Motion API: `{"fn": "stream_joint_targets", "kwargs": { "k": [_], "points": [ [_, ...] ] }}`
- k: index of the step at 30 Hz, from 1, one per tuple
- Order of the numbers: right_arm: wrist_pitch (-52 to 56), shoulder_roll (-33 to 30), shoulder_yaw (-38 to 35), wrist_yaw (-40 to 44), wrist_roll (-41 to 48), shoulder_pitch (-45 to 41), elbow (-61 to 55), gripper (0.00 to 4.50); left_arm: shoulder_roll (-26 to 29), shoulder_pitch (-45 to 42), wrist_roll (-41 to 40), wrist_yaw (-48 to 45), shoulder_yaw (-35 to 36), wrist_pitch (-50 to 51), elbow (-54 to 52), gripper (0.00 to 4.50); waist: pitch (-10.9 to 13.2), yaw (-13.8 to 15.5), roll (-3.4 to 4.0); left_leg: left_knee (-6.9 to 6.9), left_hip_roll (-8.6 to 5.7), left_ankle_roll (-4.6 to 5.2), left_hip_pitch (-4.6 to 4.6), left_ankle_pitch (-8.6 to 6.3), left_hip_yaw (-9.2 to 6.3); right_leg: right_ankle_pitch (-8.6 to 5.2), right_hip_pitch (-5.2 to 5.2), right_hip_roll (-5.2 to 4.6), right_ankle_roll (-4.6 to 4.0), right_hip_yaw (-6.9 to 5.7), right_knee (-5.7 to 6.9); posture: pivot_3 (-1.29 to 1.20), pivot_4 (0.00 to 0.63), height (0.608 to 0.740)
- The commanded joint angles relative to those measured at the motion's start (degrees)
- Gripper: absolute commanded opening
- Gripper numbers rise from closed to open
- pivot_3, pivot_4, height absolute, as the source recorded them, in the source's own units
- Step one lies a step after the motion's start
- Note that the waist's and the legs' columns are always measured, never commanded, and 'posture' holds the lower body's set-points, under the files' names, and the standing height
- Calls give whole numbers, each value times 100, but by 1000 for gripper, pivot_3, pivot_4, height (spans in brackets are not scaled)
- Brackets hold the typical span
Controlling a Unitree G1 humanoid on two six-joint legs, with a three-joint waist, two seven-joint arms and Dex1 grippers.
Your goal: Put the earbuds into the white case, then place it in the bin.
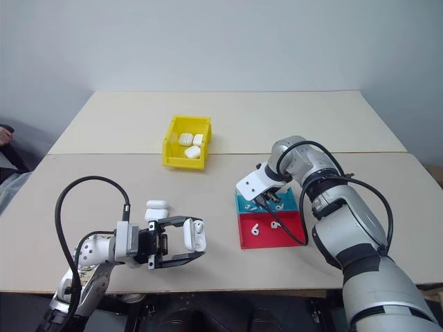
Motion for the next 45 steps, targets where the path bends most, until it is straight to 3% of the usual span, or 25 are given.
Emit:
{"fn": "stream_joint_targets", "kwargs": {
  "k": [1,10,13,23,26,29,33,38,42,45],
  "points": [
    [-84,-43,-84,-7,5,-81,-52,1698,20,-59,-10,22,31,-162,-119,2805,0,-1,0,0,0,0,0,0,0,0,0,0,0,0,0,0,150,740],
    [-132,-53,-55,-18,-60,-45,-47,1698,5,-70,12,45,23,-171,-118,2805,0,0,0,0,0,0,0,0,0,0,0,0,0,0,1,0,150,740],
    [-149,-48,-89,17,-8,-15,-88,847,5,-72,20,42,27,-170,-117,2805,0,-1,0,0,0,0,1,0,0,0,0,0,0,0,1,0,150,740],
    [-33,-124,-206,59,129,73,-299,847,-18,-148,-13,19,17,-137,-99,2805,0,0,0,0,0,0,1,0,0,0,0,0,0,0,1,0,150,740],
    [289,-290,-560,253,570,163,-786,847,-82,-304,-119,54,27,-49,-107,2805,0,20,0,0,0,0,0,0,0,0,0,0,0,-1,0,0,150,740],
    [1173,-654,-1170,475,1210,400,-1844,847,-170,-566,-281,107,36,108,-160,2805,1,38,1,0,0,-2,-3,1,-1,1,1,-1,0,0,-1,0,150,740],
    [3328,-1244,-2105,783,2254,1001,-3908,847,-272,-918,-475,194,17,365,-208,2805,1,81,1,0,-1,0,-6,0,-5,1,2,-2,0,-2,-5,0,150,740],
    [6897,-1920,-3945,203,4108,1899,-6498,847,-465,-1432,-769,74,-54,600,-75,2805,1,155,1,3,-2,11,-5,-7,-11,2,5,-2,-1,-6,-6,0,150,740],
    [8957,-1697,-5583,-715,5805,2506,-8012,847,-509,-1845,-821,309,-163,1208,-145,2805,1,158,0,3,-3,14,-1,-8,-33,3,14,-1,-3,-11,-6,0,150,740],
    [9678,-922,-6876,-1621,7603,2916,-8793,847,-672,-2134,-931,297,-235,1399,-138,2805,-1,151,-2,2,-4,14,5,-8,-61,3,21,3,-3,-9,-5,0,150,740]
  ]
}}
